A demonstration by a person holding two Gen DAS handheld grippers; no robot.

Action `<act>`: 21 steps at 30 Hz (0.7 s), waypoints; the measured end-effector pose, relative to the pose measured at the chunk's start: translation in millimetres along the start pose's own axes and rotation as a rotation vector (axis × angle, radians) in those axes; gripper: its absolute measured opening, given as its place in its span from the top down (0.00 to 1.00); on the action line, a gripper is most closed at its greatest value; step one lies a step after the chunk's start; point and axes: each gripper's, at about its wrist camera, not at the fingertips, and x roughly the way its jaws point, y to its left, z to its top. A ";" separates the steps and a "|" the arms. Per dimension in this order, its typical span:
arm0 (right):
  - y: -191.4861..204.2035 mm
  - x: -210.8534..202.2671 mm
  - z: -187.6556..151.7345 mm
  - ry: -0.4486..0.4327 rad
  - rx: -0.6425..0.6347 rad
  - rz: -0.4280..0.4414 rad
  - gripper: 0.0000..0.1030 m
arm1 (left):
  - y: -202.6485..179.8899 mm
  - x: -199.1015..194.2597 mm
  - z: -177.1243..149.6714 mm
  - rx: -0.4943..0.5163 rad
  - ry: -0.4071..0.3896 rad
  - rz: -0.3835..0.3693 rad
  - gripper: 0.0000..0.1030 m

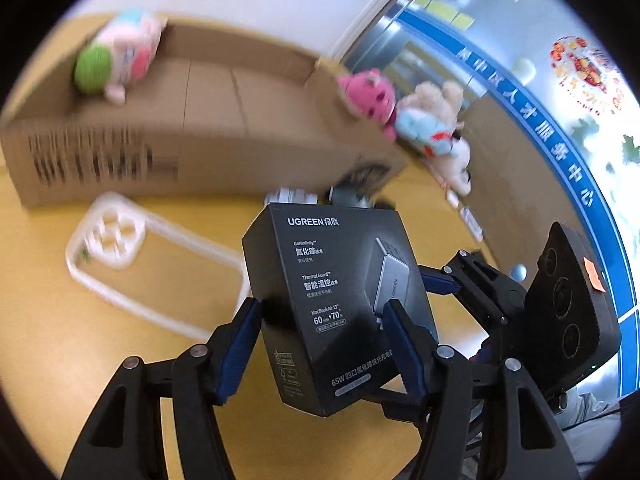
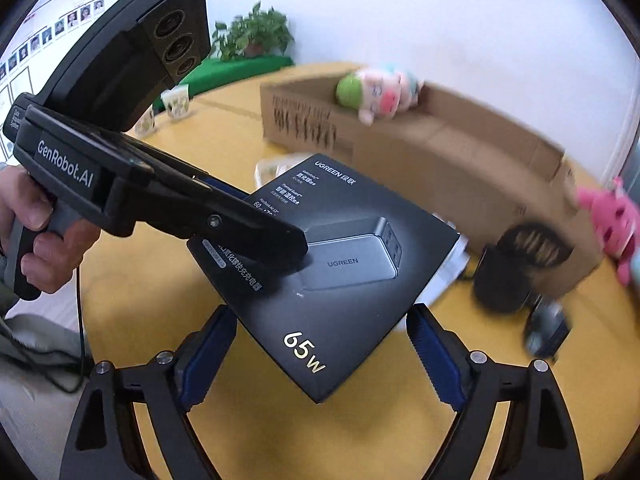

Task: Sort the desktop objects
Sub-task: 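Carry the charger box into the cardboard box and release it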

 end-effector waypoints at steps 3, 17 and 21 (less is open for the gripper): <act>-6.4 -12.3 27.5 -0.047 -0.041 -0.044 0.16 | -10.5 -17.3 31.0 0.059 -0.062 0.012 0.39; -72.2 -80.3 189.2 -0.291 -0.140 -0.174 0.16 | -54.7 -89.9 180.0 0.265 -0.340 0.061 0.39; -84.2 -83.5 214.2 -0.319 -0.141 -0.177 0.16 | -54.1 -97.7 198.8 0.282 -0.374 0.072 0.39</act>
